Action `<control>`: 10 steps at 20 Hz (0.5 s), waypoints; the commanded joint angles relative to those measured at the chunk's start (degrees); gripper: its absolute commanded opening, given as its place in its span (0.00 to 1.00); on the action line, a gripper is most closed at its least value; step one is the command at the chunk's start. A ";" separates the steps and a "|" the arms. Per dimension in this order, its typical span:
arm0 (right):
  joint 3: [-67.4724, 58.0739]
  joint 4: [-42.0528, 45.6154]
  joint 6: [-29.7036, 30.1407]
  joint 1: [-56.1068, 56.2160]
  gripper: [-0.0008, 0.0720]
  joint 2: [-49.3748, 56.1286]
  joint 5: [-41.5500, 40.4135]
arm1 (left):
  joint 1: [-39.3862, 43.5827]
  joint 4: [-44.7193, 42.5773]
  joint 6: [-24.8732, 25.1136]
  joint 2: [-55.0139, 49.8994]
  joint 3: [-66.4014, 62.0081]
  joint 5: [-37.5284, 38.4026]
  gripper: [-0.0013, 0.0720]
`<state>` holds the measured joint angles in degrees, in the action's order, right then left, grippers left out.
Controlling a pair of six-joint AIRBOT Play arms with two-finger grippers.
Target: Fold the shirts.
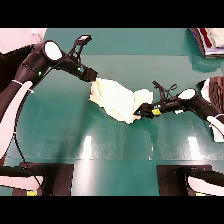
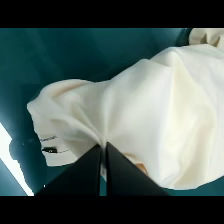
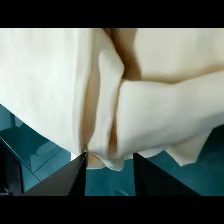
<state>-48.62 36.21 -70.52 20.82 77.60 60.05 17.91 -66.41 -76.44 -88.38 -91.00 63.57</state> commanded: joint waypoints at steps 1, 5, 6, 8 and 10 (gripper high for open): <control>0.02 -0.22 0.13 2.78 0.46 0.26 -3.61 | -0.02 -0.02 -0.02 0.04 0.00 -0.11 0.05; 0.00 -0.22 0.96 4.33 0.06 0.28 -6.38 | -0.02 0.59 -0.09 0.13 0.00 -0.04 0.05; -0.09 -0.09 1.40 4.11 0.03 -0.48 -7.58 | -0.02 0.55 -0.09 0.72 0.00 -0.09 0.05; -0.94 0.02 1.40 1.77 0.03 -4.98 -8.94 | -0.04 -1.01 -0.35 4.81 -0.02 -0.66 0.05; -5.11 0.31 1.40 -2.95 0.03 -11.34 -6.21 | -0.04 -2.43 -1.33 12.31 -0.02 -3.30 0.05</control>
<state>-50.59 36.25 -69.43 21.67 72.20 53.17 17.91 -67.18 -76.86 -82.67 -90.96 62.81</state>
